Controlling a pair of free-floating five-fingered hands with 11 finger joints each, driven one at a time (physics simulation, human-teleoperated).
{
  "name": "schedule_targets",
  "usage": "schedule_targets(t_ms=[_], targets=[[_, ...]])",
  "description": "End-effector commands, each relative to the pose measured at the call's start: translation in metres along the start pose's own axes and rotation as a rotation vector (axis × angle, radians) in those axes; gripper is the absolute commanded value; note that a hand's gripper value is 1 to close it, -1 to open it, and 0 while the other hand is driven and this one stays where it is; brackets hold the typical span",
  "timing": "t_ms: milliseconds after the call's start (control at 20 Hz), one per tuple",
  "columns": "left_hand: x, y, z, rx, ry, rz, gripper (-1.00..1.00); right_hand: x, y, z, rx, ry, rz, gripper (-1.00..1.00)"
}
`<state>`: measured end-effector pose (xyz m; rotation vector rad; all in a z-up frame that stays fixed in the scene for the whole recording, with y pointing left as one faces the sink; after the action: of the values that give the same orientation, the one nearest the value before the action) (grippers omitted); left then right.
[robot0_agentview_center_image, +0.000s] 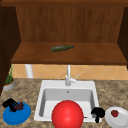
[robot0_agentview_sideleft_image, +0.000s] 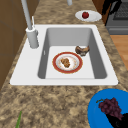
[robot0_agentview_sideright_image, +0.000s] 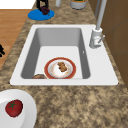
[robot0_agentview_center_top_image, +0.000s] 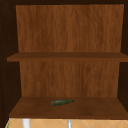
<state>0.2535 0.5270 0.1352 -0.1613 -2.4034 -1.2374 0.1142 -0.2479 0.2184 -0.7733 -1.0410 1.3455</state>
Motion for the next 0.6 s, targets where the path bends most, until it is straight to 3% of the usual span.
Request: schedule_targets(t_ms=[0, 100, 250, 350, 550], targets=[[0.013, 0.017, -0.021, -0.003, -0.030, -0.018, 1.00, 0.000, 0.000, 0.000, 0.000, 0.000, 0.000, 0.00], [0.019, 0.020, -0.032, -0.012, -0.021, -0.021, 1.00, 0.000, 0.000, 0.000, 0.000, 0.000, 0.000, 0.00], [0.034, 0.026, -0.048, -0.026, -0.035, -0.014, 1.00, 0.000, 0.000, 0.000, 0.000, 0.000, 0.000, 0.00], [0.040, 0.031, -0.057, -0.026, -0.044, -0.003, 1.00, 0.000, 0.000, 0.000, 0.000, 0.000, 0.000, 0.00], [0.055, 0.036, -0.077, -0.018, -0.045, -0.019, 1.00, 0.000, 0.000, 0.000, 0.000, 0.000, 0.000, 0.00]])
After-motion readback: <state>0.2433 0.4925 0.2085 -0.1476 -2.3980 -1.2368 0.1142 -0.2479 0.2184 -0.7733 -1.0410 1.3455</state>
